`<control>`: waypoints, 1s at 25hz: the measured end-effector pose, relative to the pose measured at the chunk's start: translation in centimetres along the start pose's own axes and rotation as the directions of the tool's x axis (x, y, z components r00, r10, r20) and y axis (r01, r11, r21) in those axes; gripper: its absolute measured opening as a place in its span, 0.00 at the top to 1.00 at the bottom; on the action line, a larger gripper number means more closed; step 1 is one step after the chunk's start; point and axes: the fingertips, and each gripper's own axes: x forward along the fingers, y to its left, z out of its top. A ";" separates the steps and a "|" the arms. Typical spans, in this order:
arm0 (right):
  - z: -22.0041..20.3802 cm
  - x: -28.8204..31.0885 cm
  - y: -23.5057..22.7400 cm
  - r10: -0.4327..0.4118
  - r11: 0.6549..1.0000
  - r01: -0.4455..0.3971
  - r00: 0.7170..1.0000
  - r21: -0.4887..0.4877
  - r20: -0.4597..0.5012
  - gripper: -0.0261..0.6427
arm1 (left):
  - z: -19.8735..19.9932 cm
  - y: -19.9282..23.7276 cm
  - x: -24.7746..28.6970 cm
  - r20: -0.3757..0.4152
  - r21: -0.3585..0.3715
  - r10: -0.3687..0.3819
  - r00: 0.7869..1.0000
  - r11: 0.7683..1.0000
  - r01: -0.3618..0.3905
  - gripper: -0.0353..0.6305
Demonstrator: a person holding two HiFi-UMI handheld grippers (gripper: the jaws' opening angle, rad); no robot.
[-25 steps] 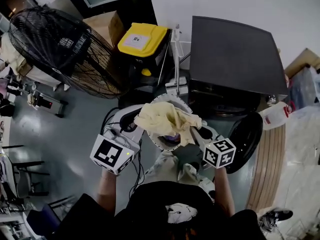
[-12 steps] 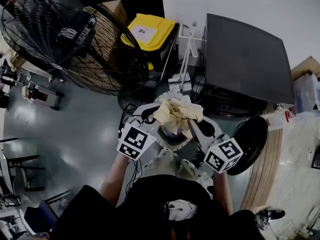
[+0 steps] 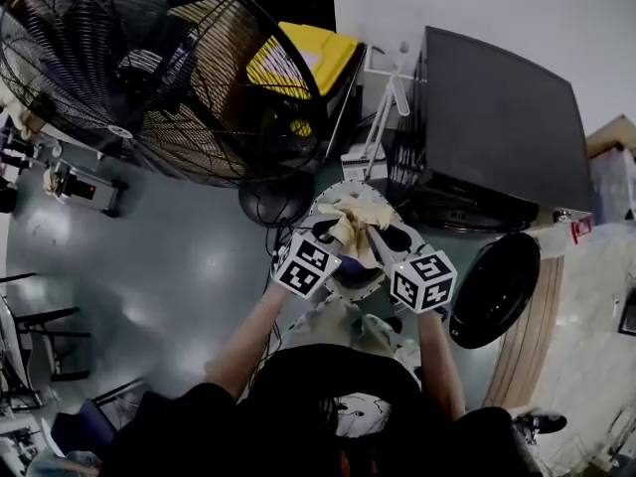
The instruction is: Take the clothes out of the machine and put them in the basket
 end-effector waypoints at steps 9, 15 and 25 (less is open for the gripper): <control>-8.2 4.0 -4.1 -0.070 0.997 0.078 0.964 0.022 -0.255 0.86 | -6.4 -0.4 5.4 -0.177 -0.137 -0.062 0.982 0.990 0.038 0.86; -12.8 4.9 -5.5 -0.085 0.993 0.110 0.913 0.040 -0.400 0.58 | -10.5 -1.5 6.7 -0.327 -0.112 -0.126 0.936 0.989 0.094 0.70; -17.4 3.6 -5.0 -0.077 0.988 0.135 0.851 0.073 -0.519 0.45 | -13.9 -0.9 5.4 -0.367 -0.243 -0.159 0.916 0.968 0.070 0.66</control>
